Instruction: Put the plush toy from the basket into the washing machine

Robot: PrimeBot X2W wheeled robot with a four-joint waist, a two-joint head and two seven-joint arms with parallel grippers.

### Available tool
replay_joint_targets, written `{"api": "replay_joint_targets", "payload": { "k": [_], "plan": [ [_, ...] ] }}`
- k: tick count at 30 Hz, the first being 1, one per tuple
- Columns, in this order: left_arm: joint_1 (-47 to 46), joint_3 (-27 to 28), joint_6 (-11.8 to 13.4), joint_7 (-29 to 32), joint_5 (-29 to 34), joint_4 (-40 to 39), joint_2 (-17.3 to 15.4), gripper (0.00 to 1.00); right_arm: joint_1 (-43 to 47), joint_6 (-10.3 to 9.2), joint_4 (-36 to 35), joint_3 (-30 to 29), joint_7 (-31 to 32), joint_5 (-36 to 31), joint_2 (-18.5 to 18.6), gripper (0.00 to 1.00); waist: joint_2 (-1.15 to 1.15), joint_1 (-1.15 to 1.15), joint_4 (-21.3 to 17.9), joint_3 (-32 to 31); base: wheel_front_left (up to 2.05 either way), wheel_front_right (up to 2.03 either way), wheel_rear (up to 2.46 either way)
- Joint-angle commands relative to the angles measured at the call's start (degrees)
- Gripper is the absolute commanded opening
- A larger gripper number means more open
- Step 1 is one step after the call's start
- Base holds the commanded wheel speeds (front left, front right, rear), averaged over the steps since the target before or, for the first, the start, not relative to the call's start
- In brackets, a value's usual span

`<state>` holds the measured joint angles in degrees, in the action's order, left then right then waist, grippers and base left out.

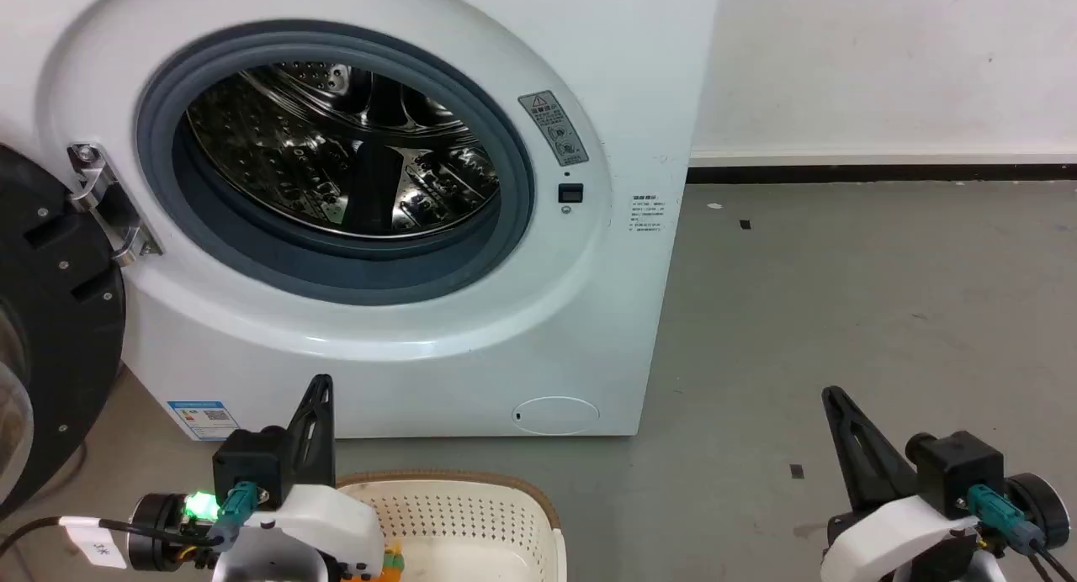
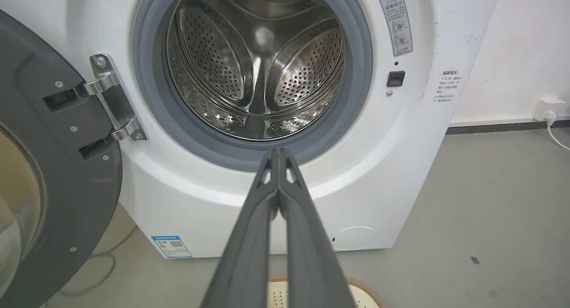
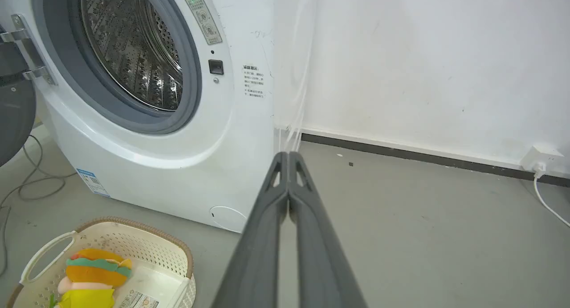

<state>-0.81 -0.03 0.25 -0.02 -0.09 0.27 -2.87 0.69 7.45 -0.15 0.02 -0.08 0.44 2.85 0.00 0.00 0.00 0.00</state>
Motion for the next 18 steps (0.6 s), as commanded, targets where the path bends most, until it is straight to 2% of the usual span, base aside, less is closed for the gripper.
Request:
{"api": "replay_joint_targets", "payload": {
  "k": [1, 18],
  "plan": [
    [0.8, 0.0, -0.2, 0.0, 0.1, -0.3, 0.0, 0.00, -0.7, 0.03, 0.1, 0.0, 0.1, -0.4, 0.0, 0.00, 0.00, 0.00, 0.0, 0.0, 0.00, 0.00, 0.00],
    [0.8, 0.0, -0.2, 0.0, 0.1, -0.3, 0.0, 0.00, -0.7, 0.03, 0.1, 0.0, 0.1, -0.4, 0.0, 0.00, 0.00, 0.00, 0.0, 0.0, 0.00, 0.00, 0.00]
  ]
}}
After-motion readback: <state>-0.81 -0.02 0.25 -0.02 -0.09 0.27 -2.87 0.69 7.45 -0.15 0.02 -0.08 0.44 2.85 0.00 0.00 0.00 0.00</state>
